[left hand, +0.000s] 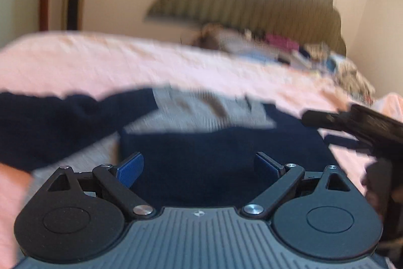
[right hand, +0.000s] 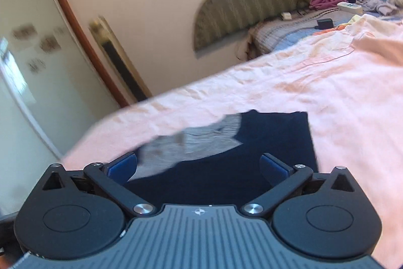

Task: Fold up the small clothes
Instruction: 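Grasp the other navy sleeve with the left gripper and fold it across the body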

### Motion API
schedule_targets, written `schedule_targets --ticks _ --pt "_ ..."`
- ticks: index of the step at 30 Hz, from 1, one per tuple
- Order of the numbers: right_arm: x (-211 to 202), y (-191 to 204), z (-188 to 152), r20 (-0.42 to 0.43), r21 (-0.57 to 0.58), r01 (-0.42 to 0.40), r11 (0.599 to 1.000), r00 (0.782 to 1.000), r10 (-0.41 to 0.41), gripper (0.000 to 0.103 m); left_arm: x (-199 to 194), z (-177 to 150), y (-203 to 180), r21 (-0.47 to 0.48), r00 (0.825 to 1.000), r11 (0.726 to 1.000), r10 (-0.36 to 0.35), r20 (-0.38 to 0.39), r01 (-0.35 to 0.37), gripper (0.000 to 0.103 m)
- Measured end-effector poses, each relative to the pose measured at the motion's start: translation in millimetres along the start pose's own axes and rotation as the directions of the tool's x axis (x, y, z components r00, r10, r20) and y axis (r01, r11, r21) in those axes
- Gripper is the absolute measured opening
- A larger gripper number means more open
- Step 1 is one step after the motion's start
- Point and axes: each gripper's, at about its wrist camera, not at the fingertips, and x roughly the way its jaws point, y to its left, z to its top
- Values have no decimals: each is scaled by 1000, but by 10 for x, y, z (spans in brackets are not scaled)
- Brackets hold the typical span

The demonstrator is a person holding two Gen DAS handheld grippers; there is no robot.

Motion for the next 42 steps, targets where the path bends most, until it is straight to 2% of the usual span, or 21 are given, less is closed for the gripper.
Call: schedule_targets --ticks 1,2,6,9,11,13,14,16,17,20,22,24,26,28,30,31,32,34,35,38,42 --pt "191 -41 -1 -57 -25 57 998 997 -59 102 144 -40 41 -4 998 999 36 -51 -36 94" --pt "337 -94 -37 -110 -45 107 993 988 -112 101 159 -90 57 30 998 998 61 -11 -60 94" --pt "393 -23 -338 -51 -283 141 949 985 -162 103 53 -147 158 62 999 997 44 -10 -43 95" --pt "411 -4 -333 -50 -295 154 943 983 -176 103 -305 -149 562 -60 995 997 60 83 -56 95" --pt "404 -4 -330 -47 -293 152 944 984 -173 103 -597 -142 1020 -198 974 976 131 186 -93 96" --pt "393 -1 -323 -45 -290 151 945 984 -171 103 -818 -122 1592 -375 946 915 241 219 -146 98" --pt "390 4 -325 -44 -290 152 945 984 -172 103 -913 -90 1951 -478 931 863 294 215 -162 98" --pt "384 26 -333 -42 -293 157 943 983 -177 103 -1053 -92 2567 -649 910 742 371 186 -170 98" --pt "381 32 -339 -41 -294 160 942 983 -180 103 -1128 -121 2903 -740 899 654 404 169 -155 98" --pt "382 35 -346 -39 -293 162 942 983 -181 103 -1186 -248 3605 -884 902 466 400 164 -46 97" --pt "384 32 -344 -39 -294 162 942 983 -182 103 -1173 -263 3838 -900 898 434 382 217 33 98" --pt "386 31 -345 -39 -294 164 942 982 -183 103 -1132 -170 3913 -897 895 443 399 200 3 98" --pt "386 30 -343 -39 -294 163 942 982 -183 103 -1053 -63 3874 -869 887 490 425 179 -60 96" --pt "385 30 -343 -39 -293 163 942 983 -182 103 -931 80 3743 -804 866 561 485 123 -200 78" --pt "384 32 -346 -39 -292 163 942 982 -182 103 -786 184 3605 -710 840 609 541 44 -355 21" --pt "383 32 -346 -38 -292 163 942 983 -182 103 -749 196 3552 -689 834 616 551 30 -382 11" --pt "383 31 -344 -39 -292 163 943 983 -182 103 -733 188 3515 -693 846 621 532 29 -367 5" --pt "379 22 -341 -38 -288 160 944 983 -178 103 -811 196 3410 -715 833 599 552 43 -360 4" --pt "376 15 -340 -38 -286 159 945 984 -177 103 -873 225 3327 -712 828 611 556 73 -347 4" --pt "369 8 -334 -36 -278 156 948 984 -172 103 -929 452 2804 -640 834 713 515 199 -287 4" --pt "351 -22 -323 -32 -255 143 956 987 -156 103 -788 706 1668 -393 888 906 304 344 -158 4"
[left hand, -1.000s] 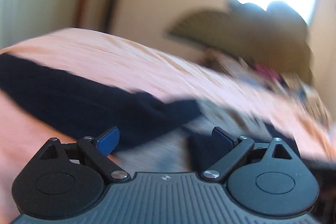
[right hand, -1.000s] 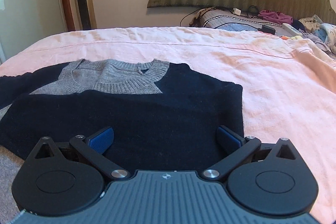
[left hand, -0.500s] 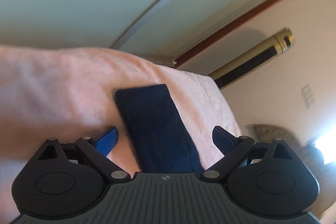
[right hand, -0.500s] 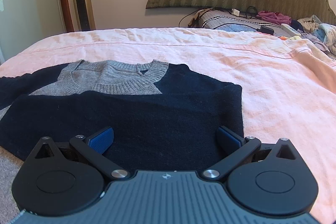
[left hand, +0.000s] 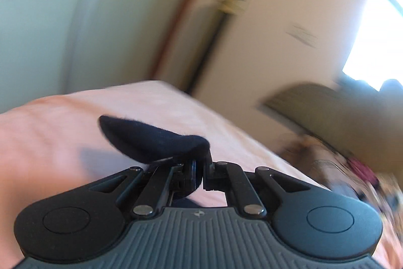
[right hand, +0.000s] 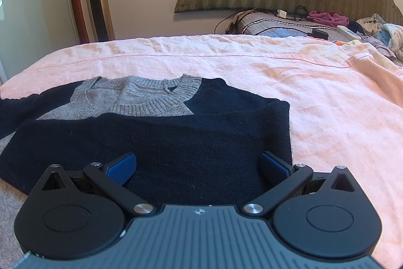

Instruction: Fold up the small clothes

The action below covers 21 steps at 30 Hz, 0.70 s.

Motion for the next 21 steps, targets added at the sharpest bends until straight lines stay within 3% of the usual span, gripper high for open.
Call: schedule_targets --ticks 1,2,3,5,6,7,8,9,11,14,17,18,19,20,21 --pt "-4 -11 1 3 7 -5 1000 1000 5 103 -29 -130 -308 65 996 994 -86 -32 88 4" --pt "-8 -23 0 5 15 -10 1000 1000 10 103 -34 -265 -567 107 979 976 -182 -94 192 5" --pt "-12 -36 0 9 24 -16 1000 1000 16 103 -36 -411 -780 125 944 944 -281 -174 304 6" --pt "-25 -57 -3 15 40 -27 999 1000 27 103 -35 -768 -1165 170 834 848 -422 -355 502 12" --pt "-31 -71 -2 18 48 -34 998 999 33 103 -44 -923 -1301 201 802 819 -422 -424 537 24" --pt "-34 -81 -2 21 55 -39 998 999 38 103 -65 -1045 -1376 227 791 810 -397 -465 540 35" --pt "-36 -92 -5 23 62 -43 997 999 41 103 -117 -1184 -1416 257 795 813 -356 -490 523 63" --pt "-37 -96 -5 24 64 -45 997 999 44 103 -185 -1267 -1384 275 813 821 -336 -476 500 83" --pt "-42 -117 -4 29 75 -54 996 998 52 103 -391 -1350 -1185 261 850 845 -349 -394 467 87" --pt "-50 -153 -5 38 97 -70 993 997 66 103 -469 -1355 -845 186 869 884 -347 -354 429 93" --pt "-87 -217 -9 55 135 -104 985 994 98 103 -409 -1477 -594 154 902 935 -249 -352 318 93" --pt "-115 -269 -1 60 172 -130 976 991 122 103 -435 -1450 -479 89 900 945 -269 -342 316 96" --pt "-152 -329 18 62 234 -153 960 988 143 103 -464 -1414 -406 44 905 945 -297 -304 325 100" --pt "-201 -400 43 68 318 -183 930 983 171 103 -451 -1387 -359 26 928 960 -263 -262 280 103" --pt "-258 -466 63 84 403 -226 887 974 209 103 -425 -1385 -334 11 937 970 -230 -265 241 103"
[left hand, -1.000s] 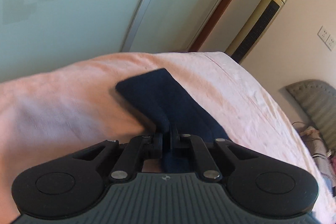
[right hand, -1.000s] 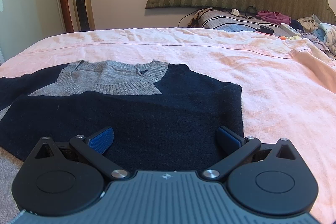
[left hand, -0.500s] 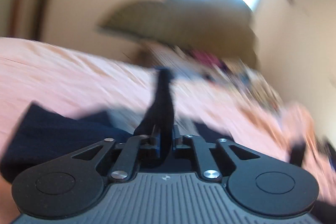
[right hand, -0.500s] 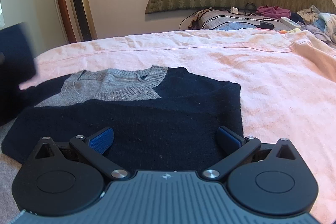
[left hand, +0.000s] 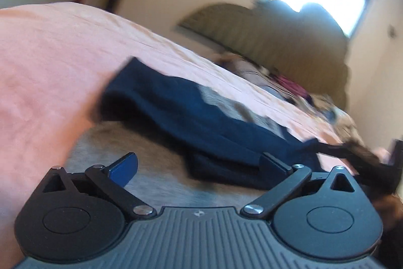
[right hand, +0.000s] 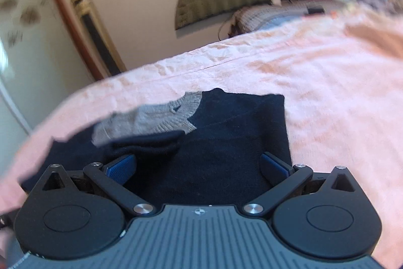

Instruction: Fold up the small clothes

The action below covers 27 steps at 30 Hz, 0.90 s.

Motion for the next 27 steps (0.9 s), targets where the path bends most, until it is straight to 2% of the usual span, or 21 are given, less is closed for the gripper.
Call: schedule_targets --ticks 2,4,7,8,9,10,11,12,14,16,18,20,21,23,24,26,27 --pt "-99 -35 65 4 138 -114 984 993 115 103 31 28 42 -23 1000 1000 -10 -8 10 103" --pt "-76 19 114 -45 187 -157 970 985 168 103 38 23 41 -15 1000 1000 -9 -9 9 103" --pt "126 174 133 -203 125 -80 989 974 105 103 58 23 31 -7 1000 1000 -9 -11 9 103" --pt "195 211 106 -241 99 -46 994 968 69 97 59 25 33 -9 1000 1000 -9 -10 9 103" --pt "245 244 77 -264 78 -32 996 963 51 92 64 26 35 -10 1000 1000 -10 -9 10 103" --pt "260 299 53 -263 46 -36 998 964 47 91 73 25 35 -11 1000 1000 -10 -8 10 103" --pt "273 350 44 -269 30 -42 999 962 49 84 67 21 31 -11 1000 1000 -10 -7 10 103" --pt "308 396 43 -284 24 -54 998 957 59 63 69 21 32 -11 1000 1000 -10 -8 10 103" --pt "415 488 25 -316 -12 -33 999 948 27 45 71 23 35 -11 1000 1000 -11 -8 11 103" --pt "499 564 2 -310 -79 -23 997 951 -3 40 67 23 34 -10 1000 1000 -10 -8 10 103" --pt "557 596 44 -313 -98 0 995 949 -31 15 64 23 36 -10 1000 1000 -11 -8 11 103" --pt "500 677 120 -289 -123 -37 992 957 0 15 74 24 35 -11 1000 1000 -12 -8 12 103" --pt "395 749 182 -253 -143 -73 987 967 35 14 72 25 37 -12 1000 1000 -13 -8 13 103" --pt "131 829 339 -196 -144 -156 977 972 126 14 78 28 38 -14 1000 1000 -14 -7 14 103" --pt "0 824 410 -166 -157 -167 973 976 141 13 80 28 39 -13 1000 1000 -14 -8 14 103" --pt "-146 681 507 -136 -189 -119 975 986 94 13 79 28 42 -15 1000 1000 -15 -7 15 103" --pt "-167 525 543 -129 -190 -54 980 991 30 13 81 29 45 -17 1000 1000 -16 -6 16 103"
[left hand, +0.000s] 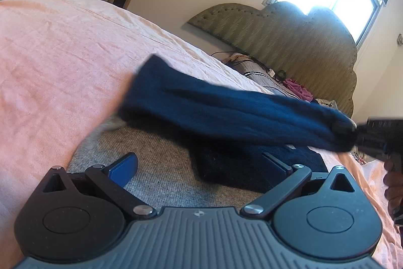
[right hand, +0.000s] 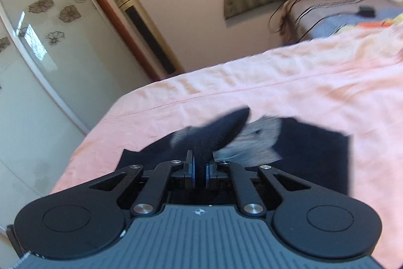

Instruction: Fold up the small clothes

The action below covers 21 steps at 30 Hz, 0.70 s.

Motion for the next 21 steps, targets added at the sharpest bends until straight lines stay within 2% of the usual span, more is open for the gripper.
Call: schedule_targets --ticks 2,5,7,9,11,12,13,16,18,19,20,21 --pt "4 -369 -72 -27 73 89 993 996 -87 14 4 1 5 -2 1000 1000 -3 1 3 103" --pt "144 -672 -323 -97 134 122 983 989 -110 14 10 -1 5 3 1000 1000 -2 0 2 103" --pt "185 -723 -484 -63 168 100 981 994 -90 18 -7 23 8 1 1000 1000 1 -2 -1 103" --pt "176 -791 -587 -7 227 44 973 999 -44 32 -25 143 29 -20 1000 1000 8 -19 -8 103" --pt "171 -781 -682 36 206 24 978 999 -32 33 -16 367 164 -139 999 989 -47 -9 45 103" --pt "168 -757 -720 55 168 24 986 998 -33 33 46 490 263 -211 998 975 -70 -6 67 103" --pt "166 -738 -757 74 135 23 991 997 -33 33 173 624 364 -277 996 959 -78 -35 66 103" --pt "149 -786 -827 133 154 -9 988 991 -12 32 641 905 606 -411 976 911 -104 -190 17 102" --pt "149 -807 -815 135 164 -16 986 991 -6 32 689 946 714 -556 965 829 -185 -186 52 102" --pt "150 -798 -806 136 162 -13 987 991 -9 32 695 947 726 -603 951 792 -249 -185 90 102" --pt "150 -791 -806 136 159 -11 987 991 -11 32 702 940 702 -635 920 760 -335 -202 137 103" --pt "153 -794 -803 137 160 -12 987 990 -10 32 696 926 655 -650 882 736 -419 -217 189 103"
